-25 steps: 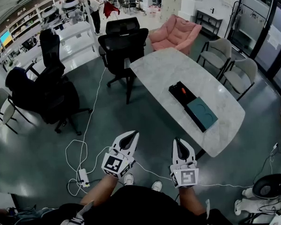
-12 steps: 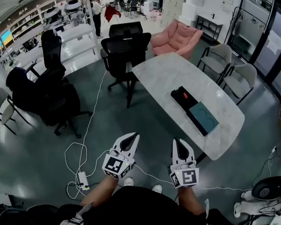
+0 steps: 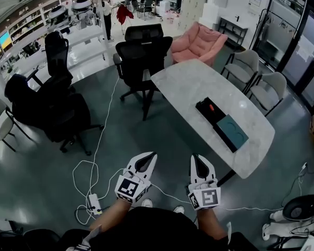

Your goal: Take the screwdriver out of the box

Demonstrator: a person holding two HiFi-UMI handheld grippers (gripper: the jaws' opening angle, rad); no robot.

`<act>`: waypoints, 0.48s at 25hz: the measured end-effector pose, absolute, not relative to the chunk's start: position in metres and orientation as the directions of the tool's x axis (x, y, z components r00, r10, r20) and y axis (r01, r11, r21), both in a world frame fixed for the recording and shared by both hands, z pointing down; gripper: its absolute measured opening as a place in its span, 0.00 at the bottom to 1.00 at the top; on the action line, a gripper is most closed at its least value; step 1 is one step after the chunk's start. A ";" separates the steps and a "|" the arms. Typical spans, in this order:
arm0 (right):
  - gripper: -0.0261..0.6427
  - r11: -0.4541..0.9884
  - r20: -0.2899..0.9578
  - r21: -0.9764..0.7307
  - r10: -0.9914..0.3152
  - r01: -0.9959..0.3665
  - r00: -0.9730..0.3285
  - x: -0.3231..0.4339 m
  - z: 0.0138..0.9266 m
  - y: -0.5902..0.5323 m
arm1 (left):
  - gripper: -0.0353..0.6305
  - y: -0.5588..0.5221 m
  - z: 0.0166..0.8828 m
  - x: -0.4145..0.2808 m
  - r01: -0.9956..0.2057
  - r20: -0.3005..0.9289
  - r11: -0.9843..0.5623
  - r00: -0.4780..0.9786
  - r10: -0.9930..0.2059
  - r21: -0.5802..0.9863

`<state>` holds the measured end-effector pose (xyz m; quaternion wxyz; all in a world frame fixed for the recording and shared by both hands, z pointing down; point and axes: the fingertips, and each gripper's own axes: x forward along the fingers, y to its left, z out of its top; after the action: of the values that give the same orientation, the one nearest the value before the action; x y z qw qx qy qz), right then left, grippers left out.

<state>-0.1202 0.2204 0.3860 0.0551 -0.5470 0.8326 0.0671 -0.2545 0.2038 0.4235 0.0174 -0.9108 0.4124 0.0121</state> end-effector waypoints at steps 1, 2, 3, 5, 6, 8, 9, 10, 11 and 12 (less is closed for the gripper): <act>0.07 0.394 -0.172 0.044 -0.902 -0.918 -0.396 -0.128 0.386 0.219 | 0.06 0.203 0.426 -0.262 -0.751 -0.031 -0.659 0.660 -0.751 -0.028; 0.07 0.392 -0.177 0.040 -0.903 -0.919 -0.392 -0.134 0.387 0.217 | 0.06 0.201 0.428 -0.270 -0.751 -0.028 -0.660 0.661 -0.750 -0.030; 0.07 0.385 -0.178 0.040 -0.905 -0.922 -0.386 -0.139 0.388 0.215 | 0.06 0.199 0.430 -0.276 -0.749 -0.025 -0.662 0.663 -0.748 -0.026; 0.07 0.364 -0.173 0.050 -0.914 -0.930 -0.367 -0.144 0.391 0.212 | 0.06 0.195 0.434 -0.288 -0.746 -0.019 -0.666 0.666 -0.746 -0.016; 0.07 0.351 -0.167 0.051 -0.920 -0.935 -0.355 -0.144 0.392 0.212 | 0.06 0.193 0.436 -0.293 -0.746 -0.016 -0.666 0.666 -0.746 -0.010; 0.07 0.329 -0.152 0.048 -0.931 -0.943 -0.333 -0.140 0.395 0.211 | 0.06 0.190 0.441 -0.302 -0.749 -0.012 -0.663 0.663 -0.749 0.011; 0.07 0.321 -0.144 0.051 -0.935 -0.946 -0.325 -0.139 0.396 0.210 | 0.06 0.189 0.444 -0.305 -0.751 -0.005 -0.660 0.660 -0.751 0.024; 0.07 0.315 -0.138 0.055 -0.937 -0.947 -0.320 -0.139 0.398 0.210 | 0.06 0.188 0.447 -0.308 -0.753 0.003 -0.657 0.657 -0.754 0.032; 0.07 0.311 -0.132 0.060 -0.940 -0.949 -0.316 -0.139 0.399 0.209 | 0.06 0.187 0.447 -0.310 -0.753 0.008 -0.657 0.657 -0.754 0.035; 0.07 0.307 -0.128 0.063 -0.941 -0.950 -0.313 -0.140 0.400 0.208 | 0.06 0.187 0.447 -0.311 -0.750 0.008 -0.661 0.661 -0.750 0.035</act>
<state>-0.1401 0.2084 0.3999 0.0334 -0.5853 0.8077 0.0632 -0.3106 0.1867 0.4474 -0.0175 -0.9112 0.4115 0.0034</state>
